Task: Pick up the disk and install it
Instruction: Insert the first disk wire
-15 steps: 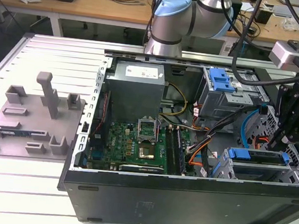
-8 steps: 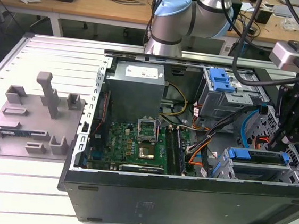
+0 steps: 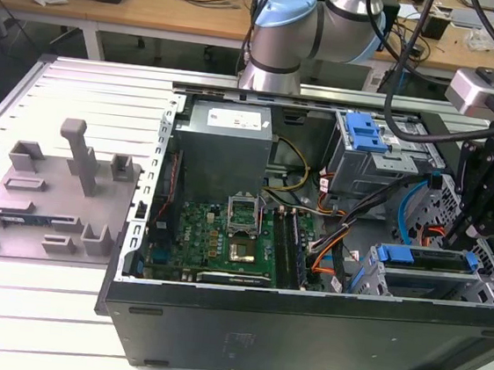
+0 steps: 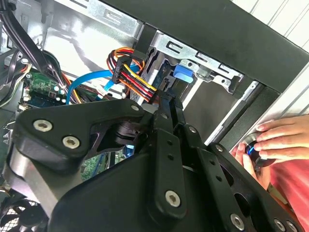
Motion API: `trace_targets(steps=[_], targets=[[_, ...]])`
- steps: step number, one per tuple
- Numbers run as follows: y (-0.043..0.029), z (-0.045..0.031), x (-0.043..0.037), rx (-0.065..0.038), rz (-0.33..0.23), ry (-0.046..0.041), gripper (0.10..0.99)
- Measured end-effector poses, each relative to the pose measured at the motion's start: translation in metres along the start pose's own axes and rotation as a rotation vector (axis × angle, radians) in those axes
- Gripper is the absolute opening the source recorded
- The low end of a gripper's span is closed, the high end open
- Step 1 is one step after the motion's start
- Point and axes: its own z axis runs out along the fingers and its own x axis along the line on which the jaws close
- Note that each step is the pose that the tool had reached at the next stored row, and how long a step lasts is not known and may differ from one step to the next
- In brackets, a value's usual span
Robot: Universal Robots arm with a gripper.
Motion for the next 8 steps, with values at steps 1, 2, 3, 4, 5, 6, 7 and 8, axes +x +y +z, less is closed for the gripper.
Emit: trace_targets(steps=[1,2,3,4,5,6,7,8], targets=[[0.0000,0.0000,0.0000,0.000,0.000,0.0001,0.165],[0.0000,0.0000,0.0000,0.000,0.000,0.0001,0.165],[0.0000,0.0001,-0.0001,0.000,0.000,0.0000,0.165],[0.0000,0.0003,-0.0002,0.000,0.000,0.0001,0.165],[0.0000,0.0007,-0.0003,0.000,0.000,0.0000,0.165],[0.0000,0.0010,-0.0003,0.000,0.000,0.0001,0.165],[0.0000,0.0013,-0.0003,0.000,0.000,0.0000,0.165],[0.0000,0.0016,-0.0004,0.000,0.000,-0.0001,0.165]])
